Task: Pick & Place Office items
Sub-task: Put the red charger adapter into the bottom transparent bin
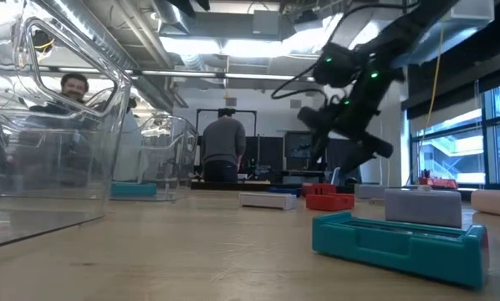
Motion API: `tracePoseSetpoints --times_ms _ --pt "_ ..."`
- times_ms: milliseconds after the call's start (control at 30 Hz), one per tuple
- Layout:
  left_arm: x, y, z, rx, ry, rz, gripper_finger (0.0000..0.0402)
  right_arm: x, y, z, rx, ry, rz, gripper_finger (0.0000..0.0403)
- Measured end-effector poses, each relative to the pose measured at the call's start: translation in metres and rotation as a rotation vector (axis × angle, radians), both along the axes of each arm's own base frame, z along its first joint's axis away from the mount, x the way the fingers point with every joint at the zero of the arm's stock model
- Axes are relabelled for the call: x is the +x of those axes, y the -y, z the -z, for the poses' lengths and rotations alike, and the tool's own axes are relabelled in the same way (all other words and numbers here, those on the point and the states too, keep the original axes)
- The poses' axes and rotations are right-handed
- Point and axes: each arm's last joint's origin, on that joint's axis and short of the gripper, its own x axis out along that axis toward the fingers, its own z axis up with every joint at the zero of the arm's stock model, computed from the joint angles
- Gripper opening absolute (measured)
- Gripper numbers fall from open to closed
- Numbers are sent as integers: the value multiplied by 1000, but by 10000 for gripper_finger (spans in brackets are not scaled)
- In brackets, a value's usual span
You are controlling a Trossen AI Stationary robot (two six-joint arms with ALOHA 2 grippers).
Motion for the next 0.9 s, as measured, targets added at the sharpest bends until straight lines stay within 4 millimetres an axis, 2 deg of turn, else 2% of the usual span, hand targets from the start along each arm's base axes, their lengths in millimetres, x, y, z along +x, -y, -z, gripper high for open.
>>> tracePoseSetpoints --times_ms 133,267,433,767,900 --pt "-9 3 -6 8 23 1 306 21 6 5 28 -8 -41 327" --pt "-11 4 -7 17 13 11 306 31 10 9 35 -71 -53 327" --pt "-11 4 -6 48 -30 51 306 28 8 21 71 -179 -53 327" --pt "-10 0 -3 98 -104 88 306 28 1 21 67 -205 -71 326" --pt "-10 -3 -3 100 -111 82 306 27 0 21 71 -217 -74 314"
